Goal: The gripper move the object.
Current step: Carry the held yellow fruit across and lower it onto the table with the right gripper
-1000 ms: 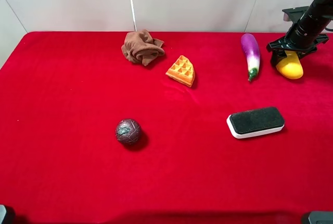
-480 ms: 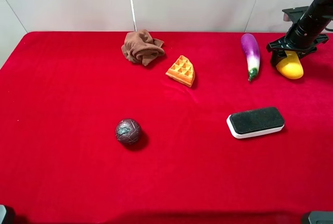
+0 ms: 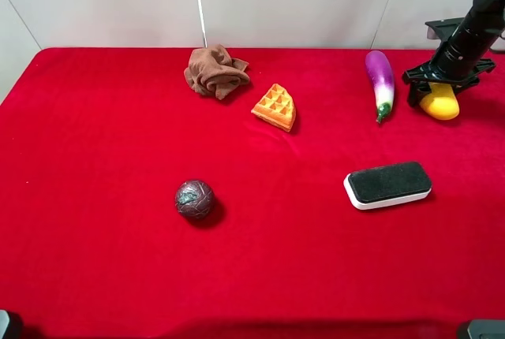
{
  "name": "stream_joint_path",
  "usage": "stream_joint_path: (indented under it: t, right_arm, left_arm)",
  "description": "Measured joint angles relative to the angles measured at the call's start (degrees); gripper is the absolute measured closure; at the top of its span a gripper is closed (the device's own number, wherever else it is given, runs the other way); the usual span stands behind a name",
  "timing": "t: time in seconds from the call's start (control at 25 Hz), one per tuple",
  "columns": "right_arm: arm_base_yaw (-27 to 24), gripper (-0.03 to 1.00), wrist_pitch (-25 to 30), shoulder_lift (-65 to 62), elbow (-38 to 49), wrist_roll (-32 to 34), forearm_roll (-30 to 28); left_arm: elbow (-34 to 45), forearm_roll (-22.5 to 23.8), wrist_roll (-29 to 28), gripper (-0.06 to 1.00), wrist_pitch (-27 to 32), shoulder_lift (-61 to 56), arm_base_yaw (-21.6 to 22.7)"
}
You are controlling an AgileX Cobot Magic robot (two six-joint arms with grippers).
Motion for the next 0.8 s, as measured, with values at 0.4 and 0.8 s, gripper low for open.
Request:
stream_joint_path:
  t: [0.4,0.8]
  right_arm:
    - [0.0,0.27,1.12,-0.51,0.0,0.45,0.0]
    - [0.0,0.27,5.45,-7.11,0.0,2.66,-0.85]
  left_arm:
    - [0.0,0.0,0.0,-0.03,0.0,0.0,0.0]
    - [0.0,0.0,0.0,-0.03,0.0,0.0,0.0]
